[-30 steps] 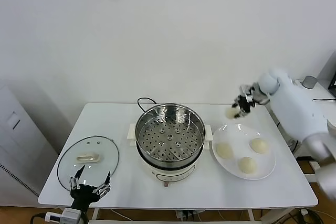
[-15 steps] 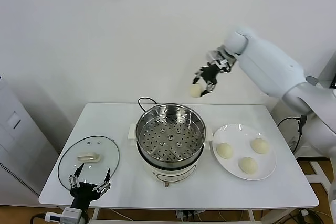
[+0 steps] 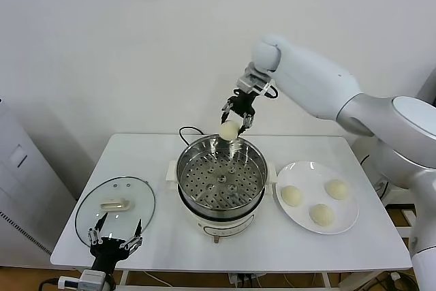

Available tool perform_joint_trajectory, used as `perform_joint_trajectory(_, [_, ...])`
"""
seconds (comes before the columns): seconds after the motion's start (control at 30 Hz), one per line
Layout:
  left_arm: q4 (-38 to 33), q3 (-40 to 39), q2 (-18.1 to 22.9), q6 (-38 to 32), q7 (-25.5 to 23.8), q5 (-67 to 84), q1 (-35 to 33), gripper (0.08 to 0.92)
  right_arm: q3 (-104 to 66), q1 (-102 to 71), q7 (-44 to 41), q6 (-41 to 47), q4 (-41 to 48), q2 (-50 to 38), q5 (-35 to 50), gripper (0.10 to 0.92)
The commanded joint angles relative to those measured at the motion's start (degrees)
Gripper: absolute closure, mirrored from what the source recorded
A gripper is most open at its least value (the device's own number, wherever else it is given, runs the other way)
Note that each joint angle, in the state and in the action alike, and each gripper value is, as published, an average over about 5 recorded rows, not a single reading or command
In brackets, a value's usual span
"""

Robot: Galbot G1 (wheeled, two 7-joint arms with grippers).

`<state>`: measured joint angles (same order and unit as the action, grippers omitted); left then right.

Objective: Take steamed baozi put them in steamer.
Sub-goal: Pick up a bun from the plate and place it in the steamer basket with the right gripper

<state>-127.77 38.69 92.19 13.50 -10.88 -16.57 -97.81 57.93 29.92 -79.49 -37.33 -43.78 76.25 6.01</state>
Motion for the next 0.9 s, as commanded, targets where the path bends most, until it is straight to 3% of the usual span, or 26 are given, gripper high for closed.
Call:
perform_joint_trajectory(0.03, [-0.03,0.02,0.38,0.03,0.02,-0.07,-0.03,0.177,-1.54,-3.35,1.73,-12.67,-0.16,3.37,-11.58,0.448])
perform_joint_trajectory(0.33, [0.1,0.09,0.79,0.14,-0.02,-0.02,0.08,0.177,-5.58,-9.03,4.37,-12.67,0.27,4.71,-21.45,0.448])
perform_joint_trajectory(0.9, [0.29,-0.03,0.87,0.19,-0.06,0.17,0.5,0.177,-9.29,-14.25,10.98,-12.67,1.66,5.61,-30.43,0.448])
